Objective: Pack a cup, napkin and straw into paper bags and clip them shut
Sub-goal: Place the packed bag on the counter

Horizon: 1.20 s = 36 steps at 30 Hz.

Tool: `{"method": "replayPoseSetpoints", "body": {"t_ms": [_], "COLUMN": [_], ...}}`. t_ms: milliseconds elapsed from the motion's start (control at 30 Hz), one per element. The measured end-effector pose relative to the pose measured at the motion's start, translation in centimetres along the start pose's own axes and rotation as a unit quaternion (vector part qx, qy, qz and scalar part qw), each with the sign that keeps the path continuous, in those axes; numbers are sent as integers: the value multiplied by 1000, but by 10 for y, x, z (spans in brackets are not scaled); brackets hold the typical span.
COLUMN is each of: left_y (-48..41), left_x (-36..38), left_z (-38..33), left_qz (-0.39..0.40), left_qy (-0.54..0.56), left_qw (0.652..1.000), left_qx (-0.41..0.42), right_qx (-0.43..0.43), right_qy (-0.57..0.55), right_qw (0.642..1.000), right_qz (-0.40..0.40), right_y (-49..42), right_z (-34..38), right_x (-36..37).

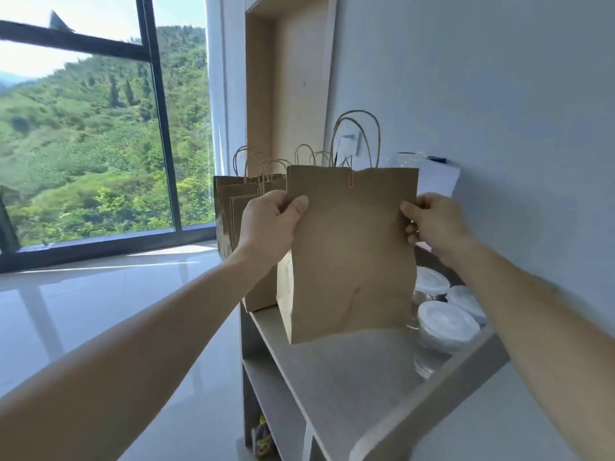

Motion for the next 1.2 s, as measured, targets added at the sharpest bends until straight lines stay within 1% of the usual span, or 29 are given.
{"method": "replayPoseSetpoints", "body": {"t_ms": [100,233,467,600,833,1033,1200], "left_y": [-22,-43,-75,-93,-107,-104,-104], "left_x": [27,65,120,146,178,180,180], "left_z": [33,73,120,127,125,124,122], "left_qz": [4,28,76,85,95,93,93], "left_qy": [-27,-59,-97,-86,-95,-87,-93], "left_qw": [999,996,987,987,988,989,988], "left_qx": [-25,-56,-107,-104,-80,-78,-83], "right_qx": [18,43,70,81,68,30,21], "right_qy": [15,26,36,31,38,32,34], "right_qw": [999,995,990,992,996,999,999], "right_qz": [42,90,117,94,44,12,-4], "right_y": [-47,-99,-163,-187,-211,-215,-212], "right_z": [-33,-76,-129,-146,-153,-147,-147], "right_x": [12,28,38,32,17,14,10]}}
Point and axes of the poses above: each hand's wrist, its own y-axis away from the middle knuckle, its own x-axis out of the palm, z = x × y, the point moved 6 cm from there along -y, towards the middle knuckle, and after that the axes turned 1 degree about z, right-handed, at the moved point
